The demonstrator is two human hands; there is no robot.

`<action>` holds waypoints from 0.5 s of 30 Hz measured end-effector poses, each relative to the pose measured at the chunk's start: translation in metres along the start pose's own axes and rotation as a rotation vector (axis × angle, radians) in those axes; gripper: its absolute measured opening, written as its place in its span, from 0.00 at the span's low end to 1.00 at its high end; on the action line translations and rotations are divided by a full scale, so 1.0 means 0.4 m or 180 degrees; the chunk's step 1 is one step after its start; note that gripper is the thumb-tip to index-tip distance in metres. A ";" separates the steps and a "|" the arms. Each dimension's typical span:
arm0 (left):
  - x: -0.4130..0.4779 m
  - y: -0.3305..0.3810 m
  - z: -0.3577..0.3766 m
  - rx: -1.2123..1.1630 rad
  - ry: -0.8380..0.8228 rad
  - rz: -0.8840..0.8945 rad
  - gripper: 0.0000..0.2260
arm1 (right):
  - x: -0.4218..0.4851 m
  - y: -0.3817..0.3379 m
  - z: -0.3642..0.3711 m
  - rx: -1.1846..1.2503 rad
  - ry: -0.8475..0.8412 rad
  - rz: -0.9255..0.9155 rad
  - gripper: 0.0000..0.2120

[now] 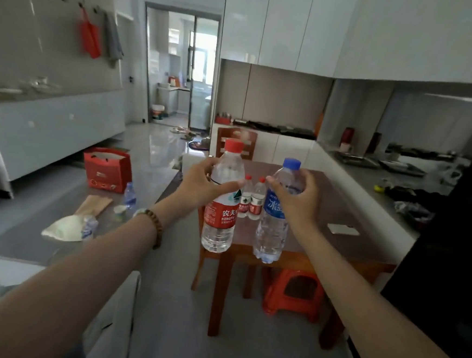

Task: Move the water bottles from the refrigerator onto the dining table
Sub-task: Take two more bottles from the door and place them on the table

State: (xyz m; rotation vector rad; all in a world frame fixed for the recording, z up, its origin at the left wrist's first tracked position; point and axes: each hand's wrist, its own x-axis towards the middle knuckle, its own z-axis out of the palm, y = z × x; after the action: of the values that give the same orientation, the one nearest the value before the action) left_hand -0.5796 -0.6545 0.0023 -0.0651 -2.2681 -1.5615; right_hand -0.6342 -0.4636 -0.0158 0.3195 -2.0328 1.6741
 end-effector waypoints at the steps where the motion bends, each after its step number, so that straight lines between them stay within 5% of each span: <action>1: 0.036 -0.028 0.020 0.0050 -0.0046 -0.0016 0.23 | 0.031 0.038 0.011 0.0002 -0.0002 0.0076 0.32; 15: 0.520 -0.443 0.203 0.0273 -0.0662 -0.0131 0.22 | 0.382 0.490 0.189 -0.0283 -0.0237 0.0567 0.27</action>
State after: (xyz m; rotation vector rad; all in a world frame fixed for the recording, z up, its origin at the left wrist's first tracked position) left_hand -0.8396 -0.6848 -0.1106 -0.1656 -2.5084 -1.5389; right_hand -0.8735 -0.4744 -0.1165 0.1769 -2.2406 1.6909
